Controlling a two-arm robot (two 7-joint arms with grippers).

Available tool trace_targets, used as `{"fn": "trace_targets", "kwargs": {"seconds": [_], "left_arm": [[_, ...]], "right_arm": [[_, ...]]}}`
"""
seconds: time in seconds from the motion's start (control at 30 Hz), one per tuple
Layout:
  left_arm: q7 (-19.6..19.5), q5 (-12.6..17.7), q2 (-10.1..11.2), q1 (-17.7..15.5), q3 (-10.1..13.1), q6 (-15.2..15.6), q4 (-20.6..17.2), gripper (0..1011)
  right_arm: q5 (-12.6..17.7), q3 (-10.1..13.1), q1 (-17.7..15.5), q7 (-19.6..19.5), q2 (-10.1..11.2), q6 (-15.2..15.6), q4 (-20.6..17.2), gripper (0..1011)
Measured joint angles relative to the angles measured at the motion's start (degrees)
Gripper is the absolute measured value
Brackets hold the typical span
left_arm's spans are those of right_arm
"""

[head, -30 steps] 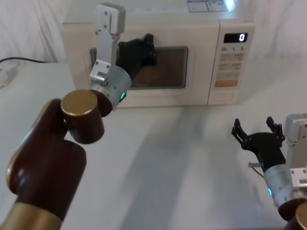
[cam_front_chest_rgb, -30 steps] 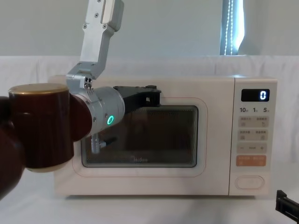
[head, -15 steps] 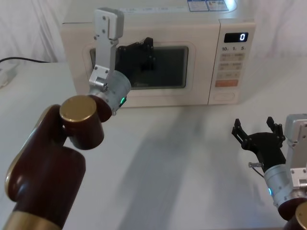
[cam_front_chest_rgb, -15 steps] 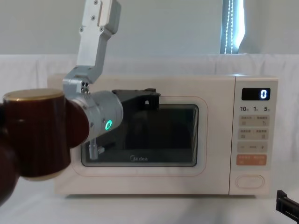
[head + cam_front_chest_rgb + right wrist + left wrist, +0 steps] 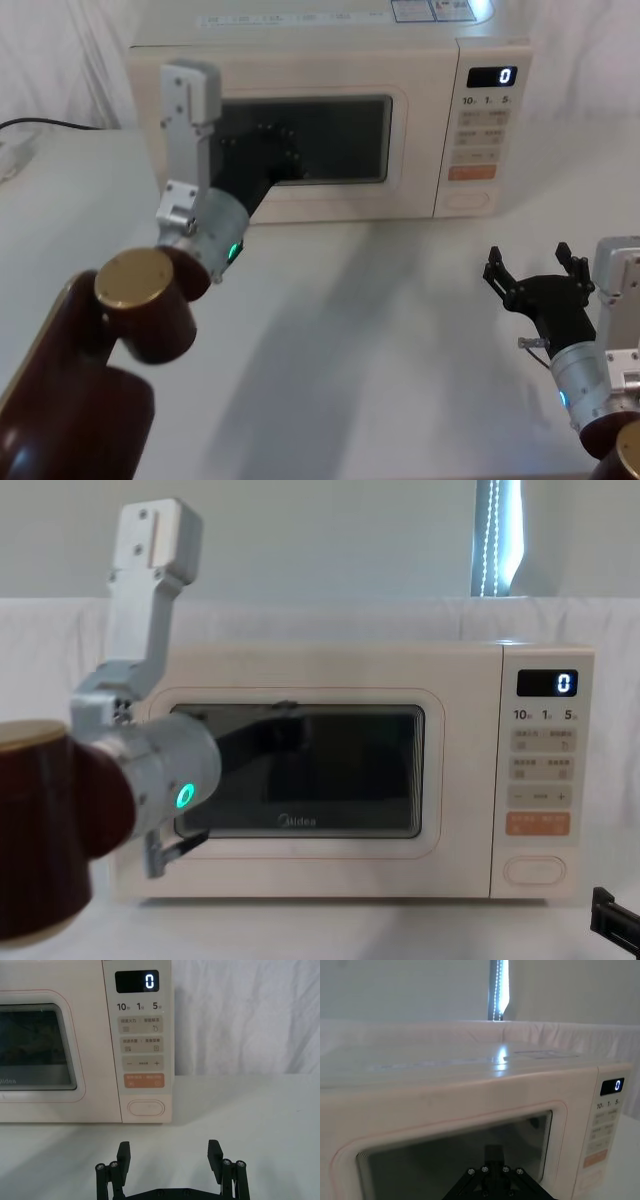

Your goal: Press the button to open the microwave door with one hand; close the microwave door with the other hand.

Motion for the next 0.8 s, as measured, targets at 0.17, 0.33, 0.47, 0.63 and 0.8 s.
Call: {"fn": "trace_targets", "kwargs": {"seconds": [0.17,0.33,0.47,0.63,0.8], "left_arm": [[0.84,-0.68,0.75,4.19,-1.13,-0.48,-3.38,0],[2.67,-0.54,1.21,9.08,-2.22,-1.65,-6.88,0],[3.93,-0.25,1.33,12.64,-3.16,-2.48,-9.22,0],[4.95,-0.07,1.31,16.74,-4.53,-3.25,-11.97,0],[5.20,-0.05,1.33,19.59,-5.56,-3.57,-13.70,0]], "right_arm": [[0.00,0.00,0.00,0.00,0.00,0.00,0.00,1002],[0.00,0.01,0.00,0.00,0.00,0.00,0.00,1002],[0.00,0.00,0.00,0.00,0.00,0.00,0.00,1002],[0.00,0.00,0.01,0.00,0.00,0.00,0.00,1002],[0.00,0.00,0.01,0.00,0.00,0.00,0.00,1002]]}}
